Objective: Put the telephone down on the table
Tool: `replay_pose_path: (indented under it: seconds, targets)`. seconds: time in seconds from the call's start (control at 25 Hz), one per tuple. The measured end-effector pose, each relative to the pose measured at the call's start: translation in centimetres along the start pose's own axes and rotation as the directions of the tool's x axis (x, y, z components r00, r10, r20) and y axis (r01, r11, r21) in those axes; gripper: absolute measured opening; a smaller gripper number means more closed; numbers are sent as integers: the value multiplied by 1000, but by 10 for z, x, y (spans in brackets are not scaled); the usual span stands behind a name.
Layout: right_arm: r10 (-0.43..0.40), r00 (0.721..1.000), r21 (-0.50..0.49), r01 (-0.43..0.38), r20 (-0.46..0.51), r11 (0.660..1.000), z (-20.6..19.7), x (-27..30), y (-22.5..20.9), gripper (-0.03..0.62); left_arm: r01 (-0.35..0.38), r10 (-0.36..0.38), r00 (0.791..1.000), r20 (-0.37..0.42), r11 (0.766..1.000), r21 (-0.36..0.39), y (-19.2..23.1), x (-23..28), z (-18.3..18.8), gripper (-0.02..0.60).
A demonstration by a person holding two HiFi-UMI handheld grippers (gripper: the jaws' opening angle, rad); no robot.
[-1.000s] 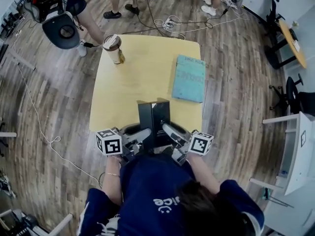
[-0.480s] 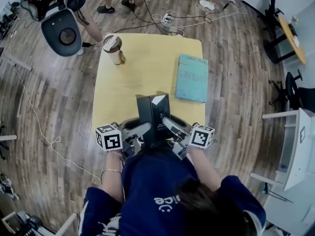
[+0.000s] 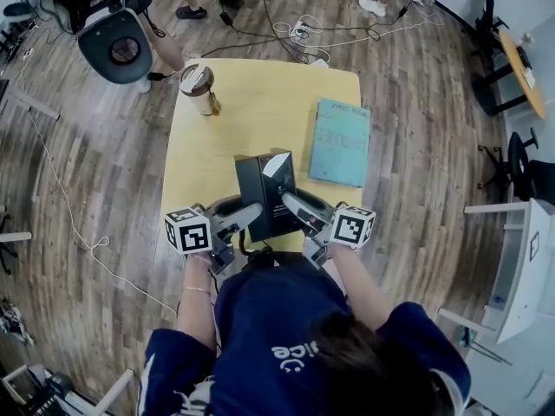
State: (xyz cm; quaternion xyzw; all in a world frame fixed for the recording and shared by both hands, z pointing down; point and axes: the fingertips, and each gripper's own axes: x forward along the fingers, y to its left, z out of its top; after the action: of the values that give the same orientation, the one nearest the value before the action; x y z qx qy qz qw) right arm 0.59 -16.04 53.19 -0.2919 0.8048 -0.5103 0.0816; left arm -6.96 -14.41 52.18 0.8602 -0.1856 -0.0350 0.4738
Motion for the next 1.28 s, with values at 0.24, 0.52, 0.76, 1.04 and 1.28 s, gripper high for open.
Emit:
replay_pose_path:
  seconds: [0.24,0.52,0.76,1.04,1.28]
  targets:
    - [2,1000,3,-2,-20,1000,6,19,-12,187,-15,15,1000,6,1000,-18,19,0,10,169]
    - [0,999,28,1,-41,1000,17,37,-26,187,-30,30,1000,-7,999,-39,39,6,23,169]
    - [-14,998,29,16,-53,999,28,55,-41,187,-37,37,999,-6,998,-57,60,11,36,170]
    - [-31,997,23,33,-64,999,44,77,-59,187,-50,51,999,13,996,-73,87,19,53,170]
    - [-46,996,28,48,-79,998,45,85,-79,189,-69,70,997,13,994,-91,103,24,54,169]
